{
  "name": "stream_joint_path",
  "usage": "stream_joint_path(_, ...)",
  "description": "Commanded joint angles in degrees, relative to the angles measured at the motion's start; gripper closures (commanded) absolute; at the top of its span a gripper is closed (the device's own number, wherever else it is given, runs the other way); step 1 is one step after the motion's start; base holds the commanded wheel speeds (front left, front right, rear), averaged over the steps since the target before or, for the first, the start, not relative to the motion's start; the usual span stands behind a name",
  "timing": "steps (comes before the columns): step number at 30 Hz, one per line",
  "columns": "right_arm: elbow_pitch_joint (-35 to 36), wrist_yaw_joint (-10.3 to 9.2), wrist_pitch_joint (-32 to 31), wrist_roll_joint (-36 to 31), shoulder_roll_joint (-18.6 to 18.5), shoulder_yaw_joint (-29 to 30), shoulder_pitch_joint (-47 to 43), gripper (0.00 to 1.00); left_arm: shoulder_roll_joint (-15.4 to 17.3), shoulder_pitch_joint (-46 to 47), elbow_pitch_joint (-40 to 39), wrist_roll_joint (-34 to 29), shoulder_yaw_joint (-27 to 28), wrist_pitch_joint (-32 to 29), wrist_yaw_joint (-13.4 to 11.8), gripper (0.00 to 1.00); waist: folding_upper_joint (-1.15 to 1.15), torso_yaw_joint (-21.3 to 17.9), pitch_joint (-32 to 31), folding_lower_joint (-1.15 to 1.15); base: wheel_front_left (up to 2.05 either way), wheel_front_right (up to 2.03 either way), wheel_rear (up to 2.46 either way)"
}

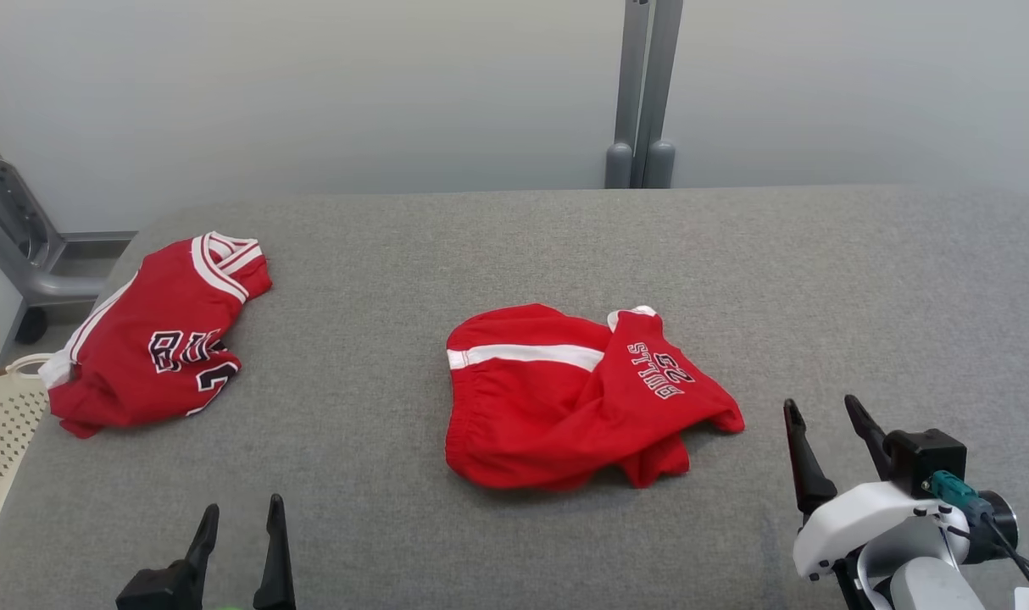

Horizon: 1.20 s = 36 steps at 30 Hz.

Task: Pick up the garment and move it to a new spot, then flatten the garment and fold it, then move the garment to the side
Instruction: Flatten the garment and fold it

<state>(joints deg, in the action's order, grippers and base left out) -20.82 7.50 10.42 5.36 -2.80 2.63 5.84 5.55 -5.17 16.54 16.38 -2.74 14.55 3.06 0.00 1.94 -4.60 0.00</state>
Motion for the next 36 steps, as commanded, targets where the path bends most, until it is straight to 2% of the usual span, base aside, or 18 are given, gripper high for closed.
stream_joint_path(1, -0.2, -0.02, 0.0, -0.4, -0.2, 0.1, -0.7, 0.00, 0.5, -0.8, 0.2, -0.4, -0.1, -0.4, -0.2, 0.00, 0.00, 0.2, -0.1, 0.00, 0.00, 0.00, 0.00)
stream_joint_path(29, -0.8, -0.02, -1.2, 1.4, -0.2, 0.2, -0.4, 0.00, 0.6, 1.1, 0.5, 2.2, -1.9, -1.6, 0.3, 0.00, 0.00, 0.1, 1.5, 0.00, 0.00, 0.00, 0.00)
stream_joint_path(34, -0.2, -0.02, -4.6, 0.3, -0.2, -0.8, 3.5, 0.00, 0.6, 5.5, 0.0, 3.1, -3.5, -5.9, 1.3, 0.00, 0.00, 0.7, 3.0, 0.00, 0.00, 0.00, 0.00)
stream_joint_path(36, -0.6, -0.02, -9.8, -0.5, -0.1, -2.5, 7.7, 0.00, 0.2, 9.7, -0.1, 4.3, -4.5, -10.8, 1.6, 0.00, 0.00, 0.8, 4.6, 0.00, 0.00, 0.00, 0.00)
